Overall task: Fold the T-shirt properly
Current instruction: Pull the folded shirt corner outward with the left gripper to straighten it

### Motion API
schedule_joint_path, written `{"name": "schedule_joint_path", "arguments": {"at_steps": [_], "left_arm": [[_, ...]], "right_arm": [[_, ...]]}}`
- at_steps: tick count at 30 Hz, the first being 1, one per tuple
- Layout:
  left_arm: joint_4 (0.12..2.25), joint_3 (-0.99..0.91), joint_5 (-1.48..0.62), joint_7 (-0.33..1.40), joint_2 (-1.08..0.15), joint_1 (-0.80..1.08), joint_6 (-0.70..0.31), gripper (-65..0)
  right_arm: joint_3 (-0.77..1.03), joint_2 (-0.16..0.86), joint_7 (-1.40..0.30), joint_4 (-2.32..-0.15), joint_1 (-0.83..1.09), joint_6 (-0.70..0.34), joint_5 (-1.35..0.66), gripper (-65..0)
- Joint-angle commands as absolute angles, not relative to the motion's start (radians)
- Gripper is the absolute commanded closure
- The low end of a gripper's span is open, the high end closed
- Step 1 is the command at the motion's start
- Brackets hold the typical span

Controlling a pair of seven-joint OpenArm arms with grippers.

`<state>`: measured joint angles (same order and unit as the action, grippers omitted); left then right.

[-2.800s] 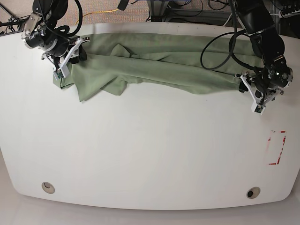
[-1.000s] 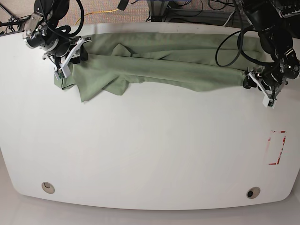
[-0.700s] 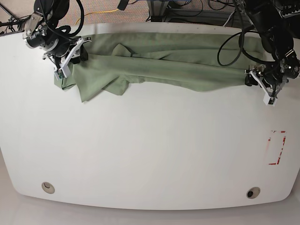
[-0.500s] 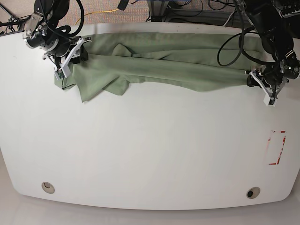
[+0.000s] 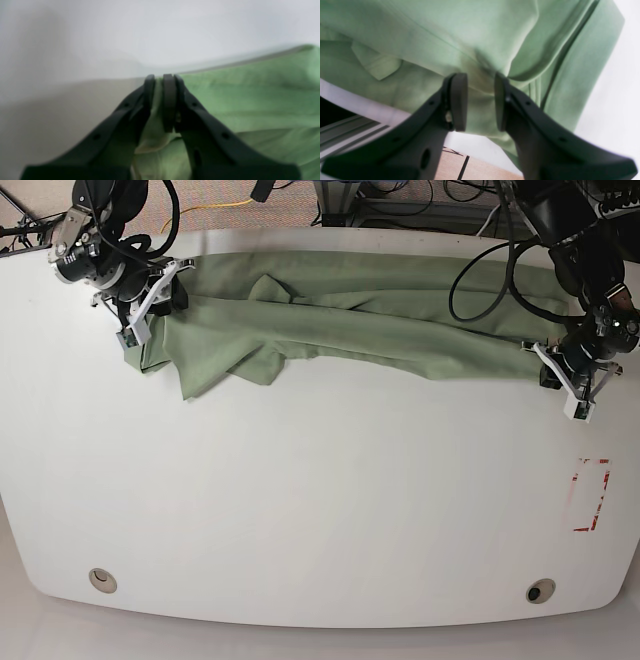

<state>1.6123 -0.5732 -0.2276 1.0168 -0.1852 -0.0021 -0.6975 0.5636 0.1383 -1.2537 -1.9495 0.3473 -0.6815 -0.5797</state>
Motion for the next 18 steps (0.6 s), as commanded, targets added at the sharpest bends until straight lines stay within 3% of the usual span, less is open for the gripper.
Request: {"name": "schedule_joint_path", "arguments": {"at_steps": [1,18], "left_arm": [[1.685,-0.575,-0.242,0.997,-0.193,-0.013,-0.698,-3.9],[1.972,-0.487,-0.245,0.998,-0.191,0.148,-0.698,-4.2]], "right_arm": [[0.568,0.148,-1.237,-1.968,0.343,-0.69,-0.591,-17.1],[0.568,0.148,-1.237,-1.966,0.343,-0.69,-0.591,-17.1]]}}
